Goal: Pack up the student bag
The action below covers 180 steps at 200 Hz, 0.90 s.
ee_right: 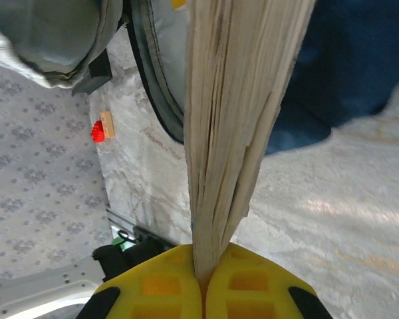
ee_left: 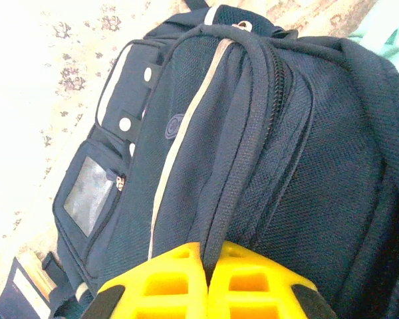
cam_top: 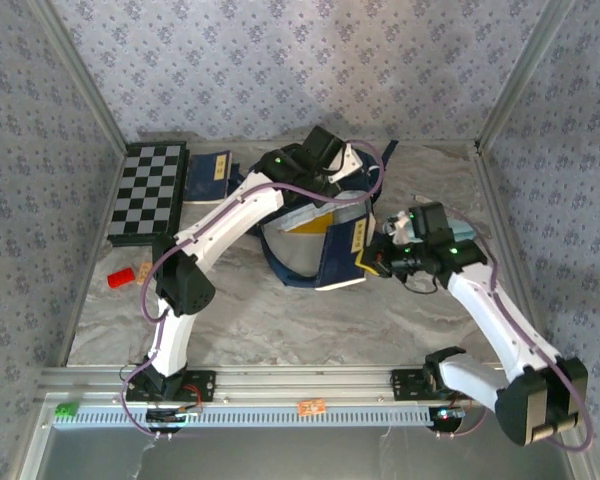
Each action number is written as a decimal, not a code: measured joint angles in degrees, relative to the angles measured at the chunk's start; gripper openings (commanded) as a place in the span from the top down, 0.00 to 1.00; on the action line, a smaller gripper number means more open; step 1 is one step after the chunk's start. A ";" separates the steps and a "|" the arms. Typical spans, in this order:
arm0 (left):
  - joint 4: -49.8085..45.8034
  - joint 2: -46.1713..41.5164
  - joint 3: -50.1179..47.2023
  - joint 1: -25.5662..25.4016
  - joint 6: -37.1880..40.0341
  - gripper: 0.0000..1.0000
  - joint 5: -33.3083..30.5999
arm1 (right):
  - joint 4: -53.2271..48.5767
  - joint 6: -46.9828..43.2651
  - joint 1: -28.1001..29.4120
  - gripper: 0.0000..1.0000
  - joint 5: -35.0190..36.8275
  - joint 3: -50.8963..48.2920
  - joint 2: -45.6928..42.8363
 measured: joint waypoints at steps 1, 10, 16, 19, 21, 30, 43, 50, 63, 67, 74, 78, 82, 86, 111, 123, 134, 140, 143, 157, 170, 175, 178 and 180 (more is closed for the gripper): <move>-0.02 0.00 0.04 0.00 0.00 1.00 0.00 | 0.57 0.09 0.26 1.00 0.17 -0.02 0.42; -0.04 0.00 0.20 -0.02 -0.02 1.00 0.04 | 3.69 0.68 1.57 1.00 1.07 0.00 2.80; -0.15 0.00 0.22 -0.02 -0.02 1.00 0.04 | 6.40 1.25 2.29 1.00 1.81 0.00 4.68; -0.20 0.00 0.22 -0.02 -0.02 1.00 0.07 | 7.56 1.49 2.60 1.00 2.08 0.00 5.44; -0.26 0.00 0.22 -0.04 -0.02 1.00 0.07 | 8.61 1.60 2.78 1.00 2.34 0.00 6.12; -0.48 0.00 0.22 -0.04 -0.07 1.00 0.13 | 12.24 1.90 3.72 1.00 3.34 0.02 8.68; -0.48 0.00 0.22 -0.02 -0.20 1.00 0.24 | 17.70 1.95 4.98 0.98 5.16 0.04 12.48; -0.46 0.00 0.22 -0.02 -0.22 1.00 0.26 | 20.24 1.90 5.57 0.96 6.01 0.04 14.05; -0.46 0.00 0.22 -0.02 -0.22 1.00 0.28 | 24.83 1.95 6.38 0.95 7.56 0.04 16.83; -0.46 0.00 0.22 -0.02 -0.24 1.00 0.26 | 26.21 1.92 6.54 0.95 7.89 0.07 17.64; -0.44 0.00 0.22 -0.02 -0.33 1.00 0.26 | 28.70 1.97 6.69 0.92 8.35 0.15 19.37; -0.39 0.00 0.22 -0.02 -0.44 1.00 0.26 | 29.94 1.97 6.71 0.91 8.50 0.22 20.33; -0.37 0.00 0.22 0.00 -0.48 1.00 0.26 | 31.21 2.03 6.73 0.89 9.03 0.28 21.40; -0.35 0.00 0.22 0.02 -0.61 1.00 0.26 | 32.44 2.01 6.73 0.87 9.29 0.35 22.43; 0.37 -0.04 -0.04 0.02 -1.09 1.00 0.26 | 37.53 1.64 6.80 0.73 11.91 1.25 28.37; 0.79 -0.09 -0.42 0.02 -1.29 1.00 0.24 | 38.53 1.51 6.78 0.64 12.72 2.56 30.99; 1.14 -0.09 -0.81 0.02 -1.53 1.00 0.22 | 38.58 0.90 6.80 0.53 13.38 4.11 32.76; 1.33 -0.09 -1.01 0.04 -1.60 1.00 0.22 | 38.21 0.31 6.80 0.49 13.94 4.74 33.18; 1.49 -0.11 -1.14 0.07 -1.68 1.00 0.22 | 37.92 0.46 6.82 0.47 14.40 4.98 33.27; 2.25 -0.22 -1.81 0.15 -1.75 1.00 0.22 | 36.06 -0.72 7.02 0.42 16.28 5.68 33.00; 2.43 -0.57 -2.40 0.17 -1.75 1.00 0.24 | 33.38 -1.62 7.45 0.41 18.29 5.64 31.85; 2.58 -0.76 -2.71 0.17 -1.75 1.00 0.26 | 32.26 -1.84 7.72 0.42 19.06 5.44 31.06; 2.67 -0.85 -2.91 0.17 -1.75 1.00 0.26 | 31.47 -1.95 7.89 0.42 19.76 5.31 30.47; 2.69 -0.94 -3.02 0.17 -1.75 1.00 0.26 | 30.91 -1.99 8.02 0.42 20.13 5.18 30.08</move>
